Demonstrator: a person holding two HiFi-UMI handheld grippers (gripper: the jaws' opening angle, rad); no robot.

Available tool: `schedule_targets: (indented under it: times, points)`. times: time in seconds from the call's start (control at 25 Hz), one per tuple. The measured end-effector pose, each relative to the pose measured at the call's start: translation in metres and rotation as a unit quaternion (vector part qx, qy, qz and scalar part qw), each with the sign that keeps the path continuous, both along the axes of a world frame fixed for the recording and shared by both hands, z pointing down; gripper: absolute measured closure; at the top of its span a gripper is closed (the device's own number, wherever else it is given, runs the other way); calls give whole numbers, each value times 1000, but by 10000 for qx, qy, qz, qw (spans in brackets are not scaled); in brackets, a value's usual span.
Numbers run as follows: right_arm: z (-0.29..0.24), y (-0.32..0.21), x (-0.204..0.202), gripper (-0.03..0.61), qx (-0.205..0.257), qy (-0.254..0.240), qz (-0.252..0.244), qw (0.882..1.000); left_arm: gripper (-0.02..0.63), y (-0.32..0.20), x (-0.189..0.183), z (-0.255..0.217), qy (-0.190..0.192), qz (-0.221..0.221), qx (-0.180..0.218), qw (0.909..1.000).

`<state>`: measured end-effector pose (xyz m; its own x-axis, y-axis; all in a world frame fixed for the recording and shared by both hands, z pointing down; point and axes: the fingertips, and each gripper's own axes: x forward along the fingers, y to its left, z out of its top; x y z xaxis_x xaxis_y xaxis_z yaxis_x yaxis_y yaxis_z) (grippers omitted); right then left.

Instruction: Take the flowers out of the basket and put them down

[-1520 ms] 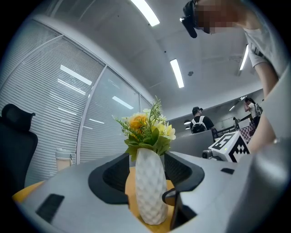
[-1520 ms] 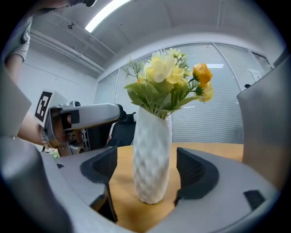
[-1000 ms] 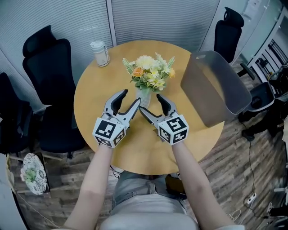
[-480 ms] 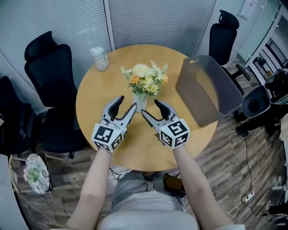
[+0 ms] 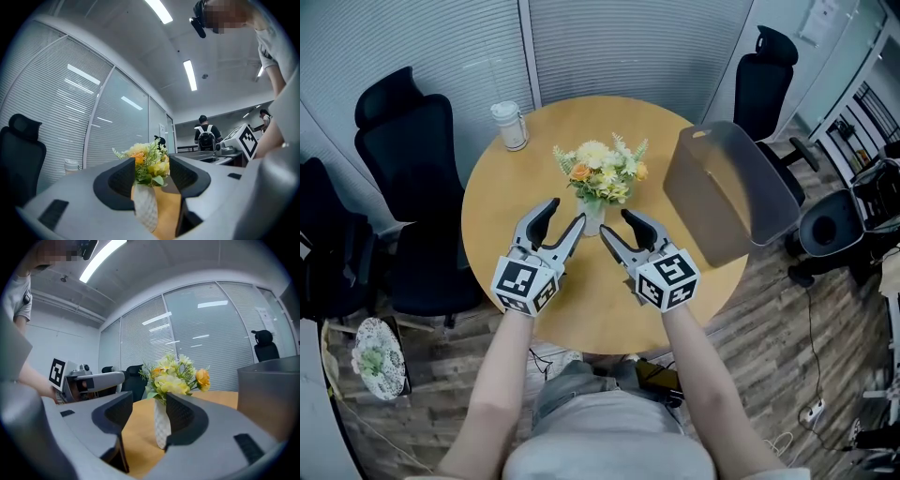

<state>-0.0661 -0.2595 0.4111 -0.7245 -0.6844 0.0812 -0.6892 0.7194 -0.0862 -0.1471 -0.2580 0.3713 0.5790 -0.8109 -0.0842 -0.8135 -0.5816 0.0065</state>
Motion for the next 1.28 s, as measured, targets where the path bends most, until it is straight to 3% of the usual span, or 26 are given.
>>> schedule_targets:
  times: [0.24,0.52,0.64,0.92,1.08,1.28]
  points:
    - [-14,10,24,356,-25,-179,167,9997,416,11,14,-12,13,-47,93,9999]
    - [-33,13,20,414,112,-165,288,9994,471,13,-4,-15,42,-232,62,9997]
    - [-42,17,23,418,128,-256,329,9990,499,16,-10,-20,71,-339,80,9994]
    - [-58,24,27,495,160,-557,407,9975,557,15,-15,-25,149,-464,101,9988]
    - [-69,27,29,549,359,-555,526,9964,595,14,-15,-32,174,-510,157,9984]
    - [-83,31,30,554,765,-530,689,9933,607,17,-5,-43,-8,-431,267,9987]
